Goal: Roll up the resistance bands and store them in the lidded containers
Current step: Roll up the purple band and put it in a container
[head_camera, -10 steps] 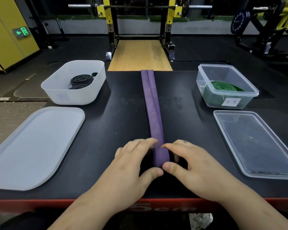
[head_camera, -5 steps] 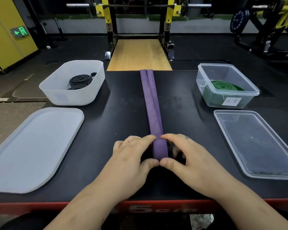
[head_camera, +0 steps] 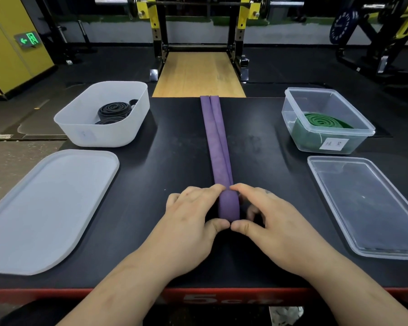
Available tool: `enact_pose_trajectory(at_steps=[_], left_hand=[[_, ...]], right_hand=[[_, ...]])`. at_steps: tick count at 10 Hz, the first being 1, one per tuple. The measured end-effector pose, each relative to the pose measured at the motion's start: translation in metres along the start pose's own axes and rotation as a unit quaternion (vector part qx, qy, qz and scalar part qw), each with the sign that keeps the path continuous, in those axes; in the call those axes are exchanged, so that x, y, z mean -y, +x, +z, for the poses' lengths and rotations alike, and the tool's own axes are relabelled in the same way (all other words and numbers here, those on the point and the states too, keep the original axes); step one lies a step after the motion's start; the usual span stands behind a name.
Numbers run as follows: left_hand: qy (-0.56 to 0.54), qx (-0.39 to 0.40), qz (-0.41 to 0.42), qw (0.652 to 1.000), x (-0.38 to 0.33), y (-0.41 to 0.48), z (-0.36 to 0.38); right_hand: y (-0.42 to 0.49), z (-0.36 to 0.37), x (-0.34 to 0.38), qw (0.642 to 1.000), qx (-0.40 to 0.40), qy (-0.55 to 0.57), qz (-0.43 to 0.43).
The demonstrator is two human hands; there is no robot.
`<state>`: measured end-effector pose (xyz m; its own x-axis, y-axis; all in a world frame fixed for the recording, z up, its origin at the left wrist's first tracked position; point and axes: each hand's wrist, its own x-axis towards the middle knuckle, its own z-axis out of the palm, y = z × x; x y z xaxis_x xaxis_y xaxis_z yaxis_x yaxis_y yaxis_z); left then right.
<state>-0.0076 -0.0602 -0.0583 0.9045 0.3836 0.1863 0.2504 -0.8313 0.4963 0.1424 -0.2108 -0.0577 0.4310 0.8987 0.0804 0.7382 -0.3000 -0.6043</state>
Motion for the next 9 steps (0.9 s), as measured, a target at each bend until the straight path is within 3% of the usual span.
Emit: enact_pose_trajectory(at_steps=[4,6,9], left_hand=[[0.012,0.043,-0.019,0.999,-0.01,-0.022,-0.009],[-0.052,0.123,-0.026,0.991,-0.015,-0.012,-0.019],[-0.031,0.131,-0.015,0.991,-0.008,-0.011,-0.015]], right_hand=[[-0.017,-0.003,0.0,0.998,0.021,-0.039,-0.041],[-0.02,-0.002,-0.005,0.999,0.025,-0.026,-0.019],[-0.015,0.003,-0.008,0.999,0.015,-0.033,-0.013]])
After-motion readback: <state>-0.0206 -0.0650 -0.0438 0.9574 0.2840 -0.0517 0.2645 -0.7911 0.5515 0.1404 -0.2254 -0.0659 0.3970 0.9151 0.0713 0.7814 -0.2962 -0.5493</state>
